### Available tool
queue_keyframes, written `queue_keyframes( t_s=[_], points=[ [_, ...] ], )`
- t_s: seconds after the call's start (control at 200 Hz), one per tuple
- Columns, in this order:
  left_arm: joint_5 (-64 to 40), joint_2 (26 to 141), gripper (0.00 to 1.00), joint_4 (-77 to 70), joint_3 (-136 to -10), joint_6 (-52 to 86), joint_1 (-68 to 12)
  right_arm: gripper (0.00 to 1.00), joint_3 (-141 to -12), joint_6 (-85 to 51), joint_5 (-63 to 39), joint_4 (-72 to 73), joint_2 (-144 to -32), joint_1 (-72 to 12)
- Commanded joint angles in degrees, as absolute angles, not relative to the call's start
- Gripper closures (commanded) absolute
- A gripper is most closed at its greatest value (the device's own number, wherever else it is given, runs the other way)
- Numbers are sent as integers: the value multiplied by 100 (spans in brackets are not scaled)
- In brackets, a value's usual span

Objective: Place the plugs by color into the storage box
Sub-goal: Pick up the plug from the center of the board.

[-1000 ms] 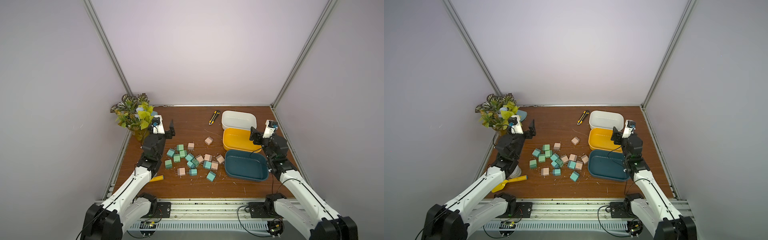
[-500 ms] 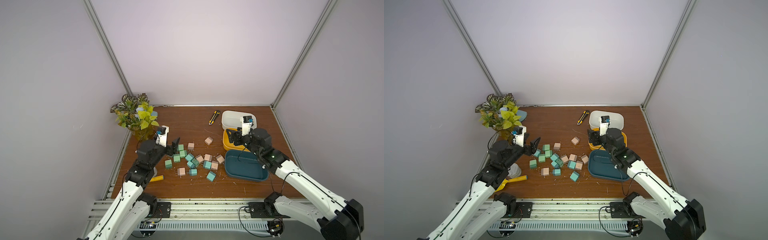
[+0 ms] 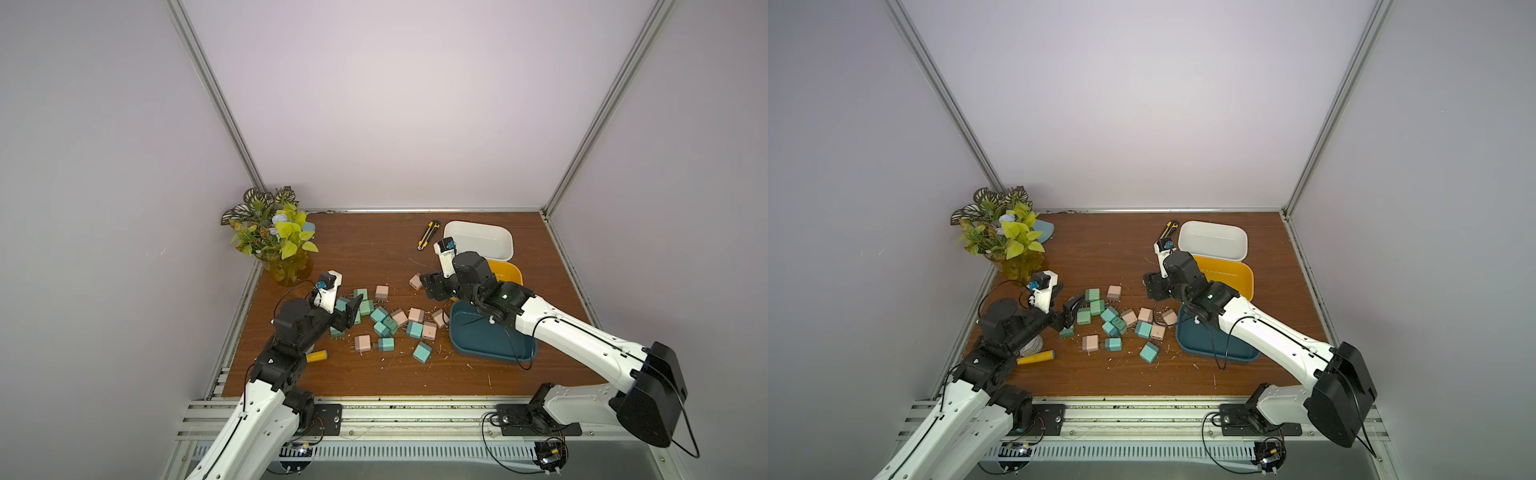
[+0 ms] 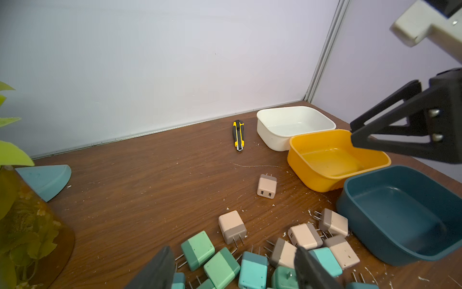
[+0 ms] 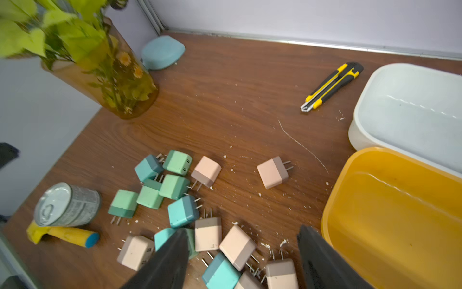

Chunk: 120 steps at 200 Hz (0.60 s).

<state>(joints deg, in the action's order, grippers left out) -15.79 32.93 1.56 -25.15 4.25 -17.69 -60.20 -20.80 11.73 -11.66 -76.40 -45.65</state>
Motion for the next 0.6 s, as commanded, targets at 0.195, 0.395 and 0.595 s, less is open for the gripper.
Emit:
queue_keyframes(
  t_s=[0.195, 0.395, 0.595],
  points=[
    [-1838, 3686, 29, -86, -2659, 919, -1828, 35, -7120, -1837, 1638, -2256, -8462, -4643],
    [-2110, 3809, 36, 571, -3047, 481, -1828, 41, -6930, -2034, 1407, -2399, -8543, -4784],
    [-2727, 3224, 35, 561, -2585, 88, -1828, 41, -6028, -2255, 990, -1887, -8056, -5368]
  ],
)
